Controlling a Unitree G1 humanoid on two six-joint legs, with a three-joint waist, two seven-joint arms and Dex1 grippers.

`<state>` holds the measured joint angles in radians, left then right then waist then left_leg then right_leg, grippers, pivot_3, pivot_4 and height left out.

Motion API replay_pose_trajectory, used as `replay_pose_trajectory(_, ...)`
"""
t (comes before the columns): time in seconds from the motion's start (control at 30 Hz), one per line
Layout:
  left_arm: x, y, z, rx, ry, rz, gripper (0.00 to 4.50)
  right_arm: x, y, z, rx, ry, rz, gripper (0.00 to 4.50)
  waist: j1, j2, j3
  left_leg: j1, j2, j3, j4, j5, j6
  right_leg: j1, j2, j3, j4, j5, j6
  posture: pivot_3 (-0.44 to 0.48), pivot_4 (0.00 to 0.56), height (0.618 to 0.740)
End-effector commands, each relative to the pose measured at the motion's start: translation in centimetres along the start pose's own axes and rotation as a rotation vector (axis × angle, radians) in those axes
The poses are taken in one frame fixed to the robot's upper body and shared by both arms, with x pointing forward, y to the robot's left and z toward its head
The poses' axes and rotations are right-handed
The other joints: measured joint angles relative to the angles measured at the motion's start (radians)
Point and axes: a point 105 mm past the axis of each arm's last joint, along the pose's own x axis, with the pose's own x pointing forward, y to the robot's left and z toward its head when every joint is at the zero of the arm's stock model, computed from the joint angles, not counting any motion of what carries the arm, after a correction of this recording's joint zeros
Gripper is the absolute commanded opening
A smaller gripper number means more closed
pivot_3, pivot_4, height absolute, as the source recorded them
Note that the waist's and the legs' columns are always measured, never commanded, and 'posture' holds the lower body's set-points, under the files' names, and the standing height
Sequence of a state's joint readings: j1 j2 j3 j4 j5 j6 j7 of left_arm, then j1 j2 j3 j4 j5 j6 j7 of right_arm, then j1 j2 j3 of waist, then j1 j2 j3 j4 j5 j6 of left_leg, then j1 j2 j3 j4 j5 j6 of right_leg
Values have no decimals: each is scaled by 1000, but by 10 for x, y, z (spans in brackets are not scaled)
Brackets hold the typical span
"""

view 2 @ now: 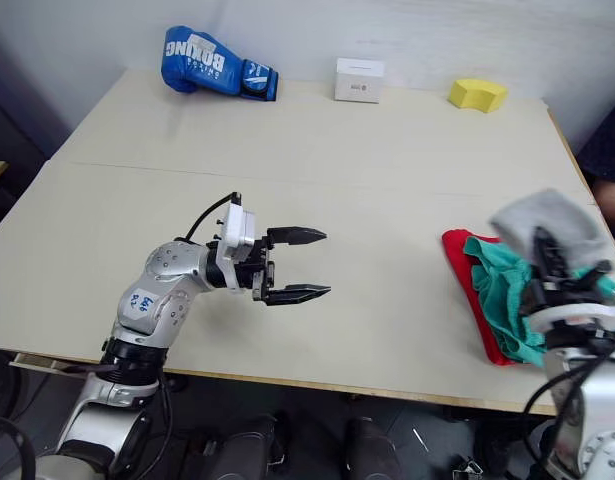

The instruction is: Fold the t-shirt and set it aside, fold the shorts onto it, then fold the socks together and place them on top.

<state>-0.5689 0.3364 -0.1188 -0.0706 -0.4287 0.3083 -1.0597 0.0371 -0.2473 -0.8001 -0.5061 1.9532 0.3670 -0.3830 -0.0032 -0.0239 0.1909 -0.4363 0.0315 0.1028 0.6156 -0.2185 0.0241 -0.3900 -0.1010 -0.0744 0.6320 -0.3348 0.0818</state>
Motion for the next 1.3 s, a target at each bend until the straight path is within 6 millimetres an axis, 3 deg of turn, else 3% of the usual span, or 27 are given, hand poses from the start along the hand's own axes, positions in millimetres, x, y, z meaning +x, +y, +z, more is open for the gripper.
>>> replay_pose_trajectory(0.03, 5, -4, 7, 46, -19, 3, 4500, -11, -41, 39, -29, -147, -163, 138, 1, 0, 0, 1, 0, 0, 0, 0, 0, 1, 0, 0, 0, 0, 0, 0, 150, 740)
replay_pose_trajectory(0.1, 5, -6, 6, 46, -13, 2, 4500, -12, -59, 42, -9, -136, -218, 138, -1, 1, -1, 1, 0, 0, -1, 0, 0, 1, 1, 0, -1, 0, 0, 0, 150, 740)
replay_pose_trajectory(0.17, 5, -7, 6, 42, -13, 2, 4500, -10, -78, 24, -6, 5, -285, 138, -3, 6, 0, 1, 0, 2, -1, 1, 0, -1, 1, 2, -1, 0, 0, 0, 150, 740)
replay_pose_trajectory(0.27, 3, -6, 6, 53, 1, 5, 4500, -9, -89, 15, 7, 74, -331, 138, -5, 9, 0, 1, 0, 4, -1, 1, 0, -2, 1, 4, 2, 0, 0, 0, 150, 740)
replay_pose_trajectory(0.3, 2, -5, 7, 57, 2, 10, 4500, -9, -90, 15, -1, 79, -342, 488, -5, 9, 0, 2, 1, 4, -1, 1, 0, -2, 1, 4, 2, 0, 0, 0, 150, 740)
replay_pose_trajectory(0.47, -2, -2, 9, 74, 4, 43, 4500, -13, -74, 22, -44, 69, -320, 2199, 1, 9, 0, 3, 1, 4, -1, 1, 0, -2, 2, 5, 3, 0, 0, 0, 150, 740)
replay_pose_trajectory(0.63, -7, -1, 4, 58, 29, 51, 4500, -35, -62, 32, -153, 105, -348, 3786, 5, 10, 0, 2, 1, 4, -1, 1, 0, -2, 2, 6, 2, 0, 0, 0, 150, 740)
replay_pose_trajectory(0.7, -11, 2, 1, 33, 51, 61, 4500, -41, -52, 45, -204, 113, -303, 4446, 4, 10, 0, 1, 0, 4, -1, 1, 0, -2, 2, 6, 2, 1, 0, 0, 150, 740)
replay_pose_trajectory(0.77, -19, 9, 2, 31, 58, 96, 4500, -50, -39, 58, -306, 178, -275, 4484, 4, 12, 0, 1, 0, 4, -1, 1, 0, -2, 2, 6, 1, 1, 0, 0, 150, 740)
replay_pose_trajectory(0.9, -43, 20, -1, 58, 115, 183, 4500, -70, -27, 66, -523, 420, -334, 4484, 5, 15, -1, 1, 0, 5, -1, 0, 3, -1, 2, 7, -1, 1, 1, 0, 150, 740)
replay_pose_trajectory(1.0, -75, 32, -4, 86, 176, 295, 4500, -77, -13, 38, -745, 661, -218, 4484, -2, 15, -1, 2, 2, 6, -2, 0, 2, -1, 4, 7, -3, 2, 0, 0, 150, 740)
replay_pose_trajectory(1.13, -112, 30, -15, 81, 276, 380, 4500, -101, -22, -22, -1084, 1100, 46, 4484, -3, 14, -1, 5, 6, 8, -2, -1, 1, -1, 8, 8, -3, 2, -1, 0, 150, 740)
replay_pose_trajectory(1.3, -143, 7, -39, 40, 430, 363, 4500, -75, -27, -86, -1364, 1161, 569, 4484, 0, 7, -2, 4, 5, 9, -2, -2, -1, -1, 6, 8, -8, 5, 1, 0, 150, 740)
